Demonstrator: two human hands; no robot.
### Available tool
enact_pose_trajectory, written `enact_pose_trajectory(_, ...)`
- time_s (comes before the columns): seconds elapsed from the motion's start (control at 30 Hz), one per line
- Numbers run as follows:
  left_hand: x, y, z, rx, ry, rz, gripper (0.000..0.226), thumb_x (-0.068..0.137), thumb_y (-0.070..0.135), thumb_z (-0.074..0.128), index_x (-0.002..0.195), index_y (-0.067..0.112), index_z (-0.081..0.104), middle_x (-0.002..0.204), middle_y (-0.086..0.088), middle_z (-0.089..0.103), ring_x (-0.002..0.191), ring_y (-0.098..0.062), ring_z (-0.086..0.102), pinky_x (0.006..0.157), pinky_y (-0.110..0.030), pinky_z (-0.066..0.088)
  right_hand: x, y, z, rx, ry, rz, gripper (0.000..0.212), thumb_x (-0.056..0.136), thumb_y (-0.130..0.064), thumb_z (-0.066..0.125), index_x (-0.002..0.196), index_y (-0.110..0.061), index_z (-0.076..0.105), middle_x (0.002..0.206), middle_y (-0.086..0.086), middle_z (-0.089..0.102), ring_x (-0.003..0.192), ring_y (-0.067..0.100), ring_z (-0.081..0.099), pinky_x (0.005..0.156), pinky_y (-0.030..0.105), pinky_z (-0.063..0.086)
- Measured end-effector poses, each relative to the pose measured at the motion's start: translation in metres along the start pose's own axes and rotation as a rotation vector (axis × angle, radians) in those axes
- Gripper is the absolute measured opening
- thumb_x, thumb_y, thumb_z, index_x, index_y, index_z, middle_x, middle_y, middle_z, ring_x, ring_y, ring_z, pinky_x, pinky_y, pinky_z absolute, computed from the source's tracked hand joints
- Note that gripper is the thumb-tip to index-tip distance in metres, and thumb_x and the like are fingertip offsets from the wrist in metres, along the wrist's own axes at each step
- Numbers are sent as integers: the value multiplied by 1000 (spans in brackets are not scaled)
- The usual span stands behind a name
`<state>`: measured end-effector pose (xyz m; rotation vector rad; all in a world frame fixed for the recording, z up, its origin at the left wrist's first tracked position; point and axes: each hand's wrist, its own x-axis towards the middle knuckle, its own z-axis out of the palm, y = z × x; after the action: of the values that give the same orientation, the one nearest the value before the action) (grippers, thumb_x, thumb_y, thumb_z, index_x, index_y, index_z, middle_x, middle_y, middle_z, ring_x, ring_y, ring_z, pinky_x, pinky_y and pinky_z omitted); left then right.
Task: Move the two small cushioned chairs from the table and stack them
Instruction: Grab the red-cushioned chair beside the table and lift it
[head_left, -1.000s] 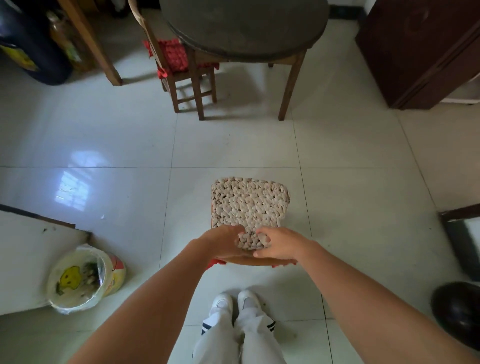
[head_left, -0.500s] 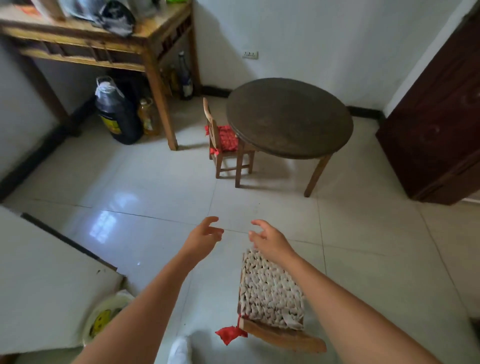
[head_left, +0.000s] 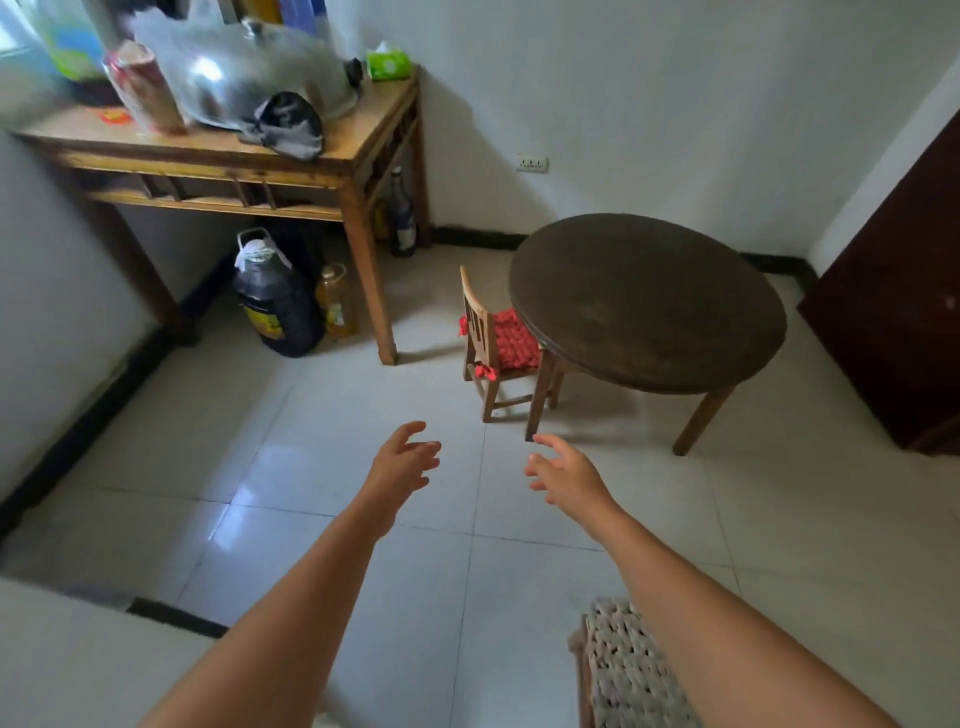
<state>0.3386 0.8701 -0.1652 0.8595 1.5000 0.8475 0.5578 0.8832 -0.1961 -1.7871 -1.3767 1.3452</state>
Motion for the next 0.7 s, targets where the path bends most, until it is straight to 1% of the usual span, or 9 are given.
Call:
enact_pose_trajectory(0.17, 76, 37, -17, -16, 12, -6, 45, 97, 17, 51, 141, 16, 39, 136, -16, 53, 121, -31, 53, 104, -47, 43, 79, -38, 5, 5, 9, 2, 38, 94, -31, 49, 132, -26, 49, 100, 2, 66, 83, 11, 64, 74, 29, 51)
enact_pose_trajectory(0.27, 139, 70, -18, -64, 26, -17, 48, 97, 16, 51, 142, 15, 37, 139, -17, 49, 124, -33, 51, 105, -48, 42, 142, -68, 0, 70, 32, -8, 37, 95, -27, 49, 132, -21, 50, 95, 4, 67, 75, 9, 62, 61, 23, 48)
enact_pose_trajectory(0.33, 188, 96, -16, -83, 33, -10, 49, 97, 16, 51, 143, 15, 36, 140, -17, 48, 125, -33, 51, 106, -49, 41, 192, -92, -6, 119, 44, -17, 37, 95, -25, 49, 132, -21, 50, 95, 8, 69, 73, 12, 62, 57, 23, 47)
enact_pose_trajectory(0.4, 230, 119, -13, -113, 36, -6, 49, 96, 16, 51, 143, 15, 36, 139, -15, 50, 123, -33, 52, 105, -48, 42, 238, -115, -10, 127, 36, -33, 37, 95, -24, 49, 132, -20, 51, 90, 3, 68, 73, 14, 63, 55, 20, 50)
enact_pose_trajectory(0.5, 294, 143, -11, -127, 35, -29, 48, 96, 16, 52, 142, 15, 38, 135, -14, 52, 120, -32, 54, 102, -45, 44, 305, -143, -9, 111, 17, -36, 36, 96, -22, 49, 131, -18, 51, 86, -4, 67, 71, 8, 66, 47, 14, 49)
enact_pose_trajectory(0.53, 314, 148, -11, -129, 29, -41, 48, 96, 17, 52, 141, 15, 38, 134, -14, 53, 120, -31, 55, 101, -45, 45, 325, -150, -7, 104, 3, -26, 36, 96, -22, 49, 131, -20, 50, 88, -2, 67, 76, 9, 67, 47, 14, 52)
enact_pose_trajectory(0.6, 352, 155, -11, -135, 16, -55, 48, 95, 16, 52, 141, 16, 38, 132, -12, 54, 118, -30, 56, 100, -44, 46, 361, -160, -4, 90, -19, -8, 34, 96, -23, 49, 130, -23, 50, 93, 3, 68, 86, 13, 67, 55, 18, 55)
enact_pose_trajectory(0.67, 395, 159, -12, -142, 14, -81, 49, 95, 16, 53, 142, 17, 38, 130, -10, 56, 115, -28, 58, 97, -42, 47, 401, -164, 0, 54, -26, -2, 30, 95, -26, 49, 125, -29, 52, 89, -2, 66, 87, 16, 68, 58, 24, 57)
enact_pose_trajectory(0.7, 413, 160, -13, -141, 13, -89, 50, 94, 17, 54, 142, 19, 38, 129, -9, 56, 113, -27, 58, 96, -41, 48, 418, -165, 3, 35, -28, -2, 28, 94, -27, 49, 122, -32, 53, 88, -5, 64, 89, 19, 67, 64, 30, 58)
